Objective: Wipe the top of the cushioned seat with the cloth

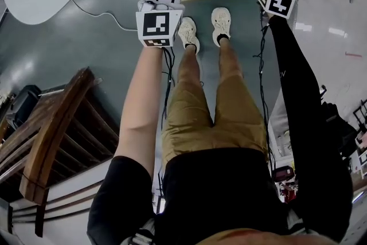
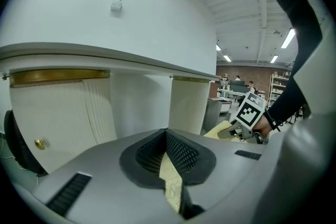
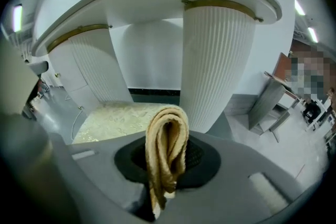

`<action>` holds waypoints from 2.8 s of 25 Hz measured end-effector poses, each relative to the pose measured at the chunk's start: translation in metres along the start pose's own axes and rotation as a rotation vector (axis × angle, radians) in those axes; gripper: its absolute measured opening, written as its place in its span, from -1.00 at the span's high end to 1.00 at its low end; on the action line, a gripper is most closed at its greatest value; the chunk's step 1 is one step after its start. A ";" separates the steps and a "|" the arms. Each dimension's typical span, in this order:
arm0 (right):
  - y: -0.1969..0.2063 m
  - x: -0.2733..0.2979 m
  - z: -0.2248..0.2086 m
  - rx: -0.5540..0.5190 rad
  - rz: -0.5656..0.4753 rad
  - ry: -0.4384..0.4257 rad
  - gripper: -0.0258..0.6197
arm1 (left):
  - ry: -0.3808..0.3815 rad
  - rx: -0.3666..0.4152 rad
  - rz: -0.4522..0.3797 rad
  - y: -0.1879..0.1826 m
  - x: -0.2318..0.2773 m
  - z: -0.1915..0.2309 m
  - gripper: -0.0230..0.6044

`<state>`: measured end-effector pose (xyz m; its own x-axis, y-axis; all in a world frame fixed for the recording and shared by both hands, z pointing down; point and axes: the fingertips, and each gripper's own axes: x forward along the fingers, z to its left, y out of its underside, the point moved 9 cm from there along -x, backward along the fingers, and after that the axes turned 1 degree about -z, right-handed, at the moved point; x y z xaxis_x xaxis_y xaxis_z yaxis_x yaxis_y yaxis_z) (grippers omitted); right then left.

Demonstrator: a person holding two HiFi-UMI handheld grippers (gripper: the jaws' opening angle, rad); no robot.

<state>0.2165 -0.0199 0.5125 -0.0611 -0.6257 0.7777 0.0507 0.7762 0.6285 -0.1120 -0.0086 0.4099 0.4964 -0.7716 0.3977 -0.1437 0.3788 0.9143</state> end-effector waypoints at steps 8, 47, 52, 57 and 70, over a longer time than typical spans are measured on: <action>-0.002 -0.012 0.145 0.003 -0.020 -0.233 0.75 | -0.016 -0.005 -0.006 0.012 -0.038 0.036 0.90; 0.045 0.018 -0.062 0.075 0.101 -0.111 0.75 | -0.035 -0.085 -0.004 0.007 0.032 -0.099 0.90; 0.045 0.007 -0.102 0.119 0.075 -0.034 0.75 | -0.015 -0.080 0.003 0.007 0.042 -0.110 0.90; 0.045 -0.002 -0.099 0.142 0.059 -0.012 0.75 | -0.011 -0.073 0.004 0.007 0.037 -0.100 0.90; 0.024 -0.038 0.041 0.110 -0.058 -0.146 0.75 | -0.009 -0.073 -0.002 0.019 -0.023 -0.034 0.90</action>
<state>0.1788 0.0253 0.4976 -0.2056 -0.6576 0.7248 -0.0654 0.7482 0.6602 -0.0968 0.0336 0.4161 0.4889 -0.7769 0.3967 -0.0797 0.4130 0.9072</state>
